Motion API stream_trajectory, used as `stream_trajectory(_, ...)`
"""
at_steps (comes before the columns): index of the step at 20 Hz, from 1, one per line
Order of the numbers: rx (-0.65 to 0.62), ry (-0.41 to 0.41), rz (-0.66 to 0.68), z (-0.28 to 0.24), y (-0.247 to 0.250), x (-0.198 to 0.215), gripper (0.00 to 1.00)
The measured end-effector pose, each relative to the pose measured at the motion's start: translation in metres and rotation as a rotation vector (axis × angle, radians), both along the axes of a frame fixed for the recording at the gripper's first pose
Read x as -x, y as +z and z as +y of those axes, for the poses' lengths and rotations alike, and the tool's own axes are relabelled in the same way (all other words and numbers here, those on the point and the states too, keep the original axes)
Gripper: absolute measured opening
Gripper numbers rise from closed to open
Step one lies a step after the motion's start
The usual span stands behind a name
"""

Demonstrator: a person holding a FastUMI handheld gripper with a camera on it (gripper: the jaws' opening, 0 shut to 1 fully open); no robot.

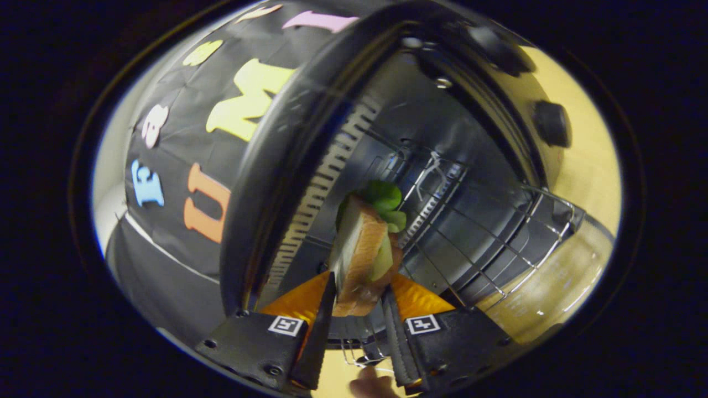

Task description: Open the toaster oven, put the food inside, and close the toaster oven door.

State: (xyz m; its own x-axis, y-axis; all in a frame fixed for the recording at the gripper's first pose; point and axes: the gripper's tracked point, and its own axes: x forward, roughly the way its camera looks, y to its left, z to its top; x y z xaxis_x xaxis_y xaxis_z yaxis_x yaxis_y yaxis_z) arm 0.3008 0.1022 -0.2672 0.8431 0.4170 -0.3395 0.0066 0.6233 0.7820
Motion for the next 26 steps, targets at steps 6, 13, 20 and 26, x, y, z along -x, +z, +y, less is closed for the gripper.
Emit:
stream_trajectory(6, 0.433, 0.13, -0.069, 0.006, -0.004, 0.011, 0.87)
stream_trajectory(13, 0.811, 0.22, -0.105, -0.002, -0.027, 0.03, 0.89)
stream_trajectory(20, 0.964, 0.188, -0.149, -0.01, -0.03, 0.066, 0.93)
stream_trajectory(26, 1.052, 0.045, -0.267, -0.061, -0.025, 0.118, 0.93)
